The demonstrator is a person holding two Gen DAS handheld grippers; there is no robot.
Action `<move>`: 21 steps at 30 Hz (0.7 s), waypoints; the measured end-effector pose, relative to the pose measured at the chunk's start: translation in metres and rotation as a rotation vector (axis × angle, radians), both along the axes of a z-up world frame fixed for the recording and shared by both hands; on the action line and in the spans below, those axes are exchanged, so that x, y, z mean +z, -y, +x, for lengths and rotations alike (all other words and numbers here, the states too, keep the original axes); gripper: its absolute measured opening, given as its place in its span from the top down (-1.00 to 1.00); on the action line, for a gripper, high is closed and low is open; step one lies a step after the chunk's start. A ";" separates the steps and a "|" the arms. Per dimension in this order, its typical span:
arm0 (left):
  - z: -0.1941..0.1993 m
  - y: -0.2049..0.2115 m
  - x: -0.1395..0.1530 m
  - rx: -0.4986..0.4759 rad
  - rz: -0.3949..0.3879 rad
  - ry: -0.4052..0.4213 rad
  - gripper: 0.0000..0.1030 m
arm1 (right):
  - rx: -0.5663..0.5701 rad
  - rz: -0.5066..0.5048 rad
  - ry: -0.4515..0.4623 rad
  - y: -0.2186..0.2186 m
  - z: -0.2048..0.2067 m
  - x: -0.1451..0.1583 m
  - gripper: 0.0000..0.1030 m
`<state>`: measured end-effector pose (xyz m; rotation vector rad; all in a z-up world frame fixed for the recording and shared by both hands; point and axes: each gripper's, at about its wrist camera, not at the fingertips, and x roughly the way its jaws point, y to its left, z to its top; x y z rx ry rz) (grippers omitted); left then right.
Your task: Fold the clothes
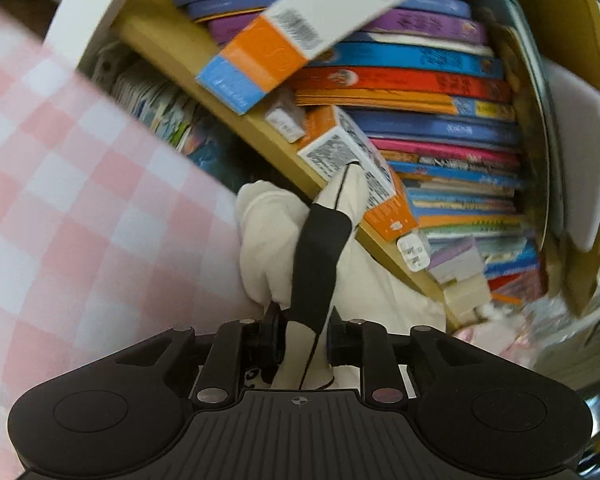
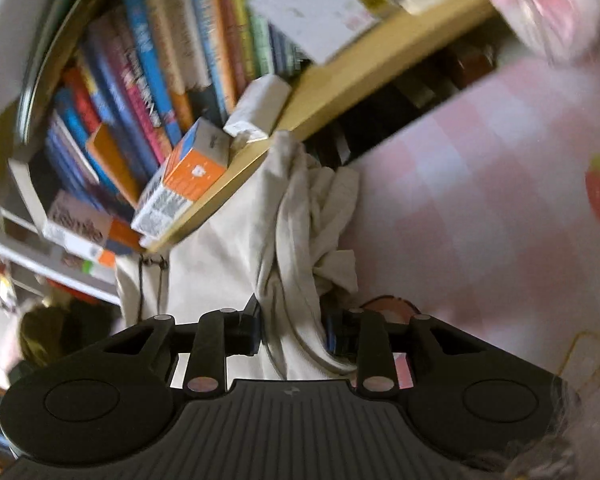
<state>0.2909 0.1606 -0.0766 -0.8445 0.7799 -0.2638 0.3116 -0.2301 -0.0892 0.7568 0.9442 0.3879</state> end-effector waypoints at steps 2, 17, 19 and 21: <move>-0.001 -0.004 -0.005 0.019 -0.038 -0.013 0.45 | -0.008 0.022 -0.006 0.002 0.000 -0.002 0.43; -0.036 -0.006 0.028 0.115 0.168 0.014 0.15 | -0.096 -0.119 0.018 0.017 -0.017 0.031 -0.33; -0.046 -0.005 0.032 0.128 0.197 0.019 0.12 | -0.149 -0.145 0.031 0.024 -0.027 0.040 -0.33; -0.055 -0.004 0.036 0.141 0.227 0.023 0.12 | -0.182 -0.172 0.038 0.026 -0.035 0.048 -0.33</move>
